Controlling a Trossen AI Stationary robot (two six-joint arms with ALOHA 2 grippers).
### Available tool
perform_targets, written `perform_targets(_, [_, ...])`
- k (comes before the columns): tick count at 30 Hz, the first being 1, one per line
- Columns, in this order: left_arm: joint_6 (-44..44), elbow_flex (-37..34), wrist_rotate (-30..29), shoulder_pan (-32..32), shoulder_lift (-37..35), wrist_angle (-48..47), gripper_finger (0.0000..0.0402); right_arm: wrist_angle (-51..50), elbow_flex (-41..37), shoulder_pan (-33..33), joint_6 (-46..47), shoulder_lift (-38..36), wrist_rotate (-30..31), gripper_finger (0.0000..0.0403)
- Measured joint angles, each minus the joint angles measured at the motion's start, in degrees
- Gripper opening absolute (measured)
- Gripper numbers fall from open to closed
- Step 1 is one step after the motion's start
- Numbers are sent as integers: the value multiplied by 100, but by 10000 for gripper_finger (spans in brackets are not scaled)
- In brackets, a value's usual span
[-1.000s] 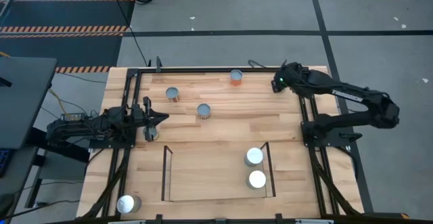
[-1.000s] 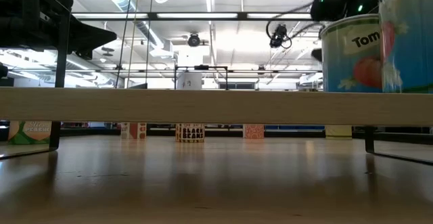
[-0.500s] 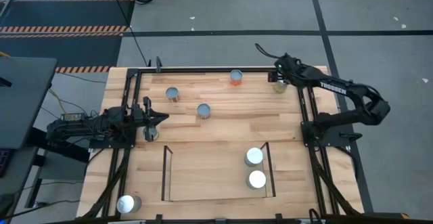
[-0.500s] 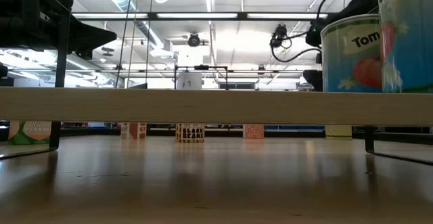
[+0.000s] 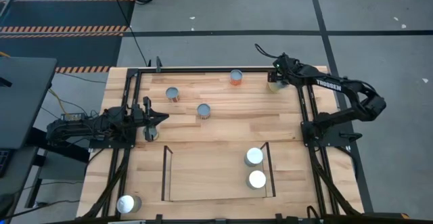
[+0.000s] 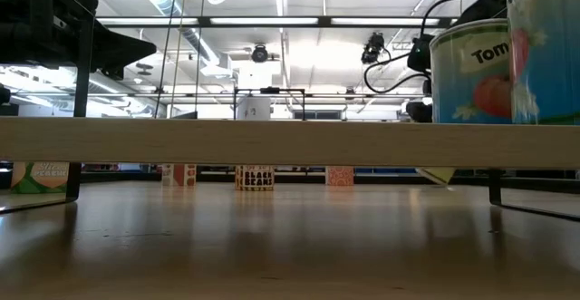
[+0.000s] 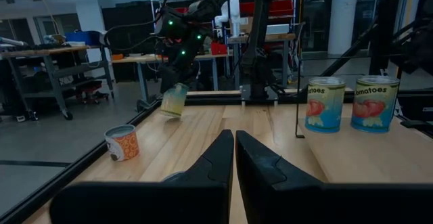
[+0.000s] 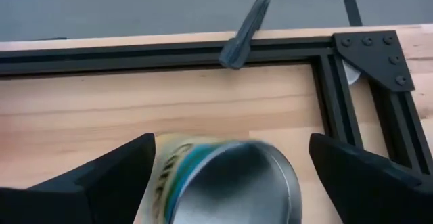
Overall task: Pick and place cans onto a shelf
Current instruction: Put the canned carrots on the shelf
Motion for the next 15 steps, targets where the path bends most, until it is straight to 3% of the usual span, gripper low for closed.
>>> perform_targets(15, [0, -1, 0, -2, 0, 0, 25, 130, 0, 318, -327, -96, -374, 399])
